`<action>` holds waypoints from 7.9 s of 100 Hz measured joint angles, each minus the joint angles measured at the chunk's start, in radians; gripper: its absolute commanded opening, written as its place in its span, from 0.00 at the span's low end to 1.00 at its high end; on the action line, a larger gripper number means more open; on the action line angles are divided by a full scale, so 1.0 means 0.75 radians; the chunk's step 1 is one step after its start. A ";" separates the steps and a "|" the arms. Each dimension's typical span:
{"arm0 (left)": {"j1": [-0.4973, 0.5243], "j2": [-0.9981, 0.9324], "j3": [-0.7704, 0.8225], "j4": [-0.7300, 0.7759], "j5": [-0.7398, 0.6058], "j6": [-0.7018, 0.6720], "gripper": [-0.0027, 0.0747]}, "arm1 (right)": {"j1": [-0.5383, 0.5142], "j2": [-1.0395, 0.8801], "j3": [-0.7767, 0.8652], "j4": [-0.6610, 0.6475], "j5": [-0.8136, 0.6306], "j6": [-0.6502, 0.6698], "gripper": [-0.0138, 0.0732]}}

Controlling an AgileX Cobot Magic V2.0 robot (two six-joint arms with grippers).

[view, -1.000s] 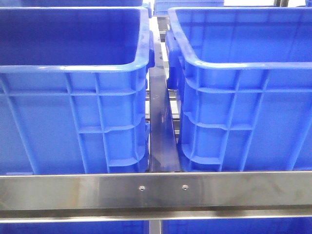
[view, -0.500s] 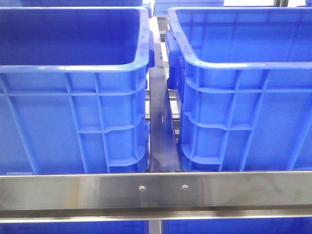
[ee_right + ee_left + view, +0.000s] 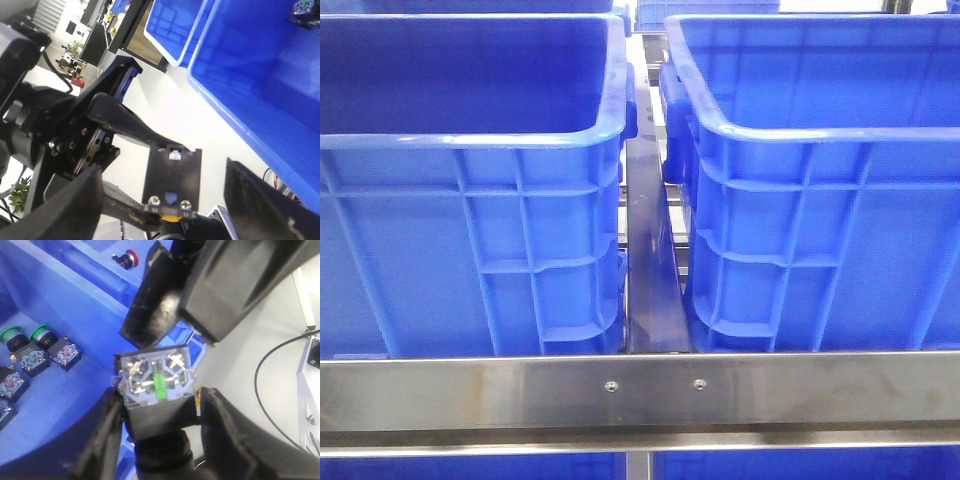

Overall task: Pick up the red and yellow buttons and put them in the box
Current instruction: 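Bring the yellow button with the left gripper toward the right gripper, then grasp the yellow button with the right gripper and open the left gripper, then carry the yellow button with the right gripper over the bin holding the red button, then lower the yellow button into the bin and open the right gripper, then raise the open right gripper up out of the bin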

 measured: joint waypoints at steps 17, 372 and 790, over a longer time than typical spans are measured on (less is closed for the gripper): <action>0.000 0.000 0.000 0.000 0.000 0.000 0.01 | 0.031 0.032 -0.003 0.010 0.000 0.000 0.77; 0.000 -0.905 0.561 0.563 -0.949 -0.777 0.73 | -0.997 0.133 0.147 0.148 -0.214 -0.025 0.30; 0.000 -0.905 0.561 0.563 -0.949 -0.777 0.01 | -0.745 -1.139 0.863 -0.338 -0.974 -0.514 0.73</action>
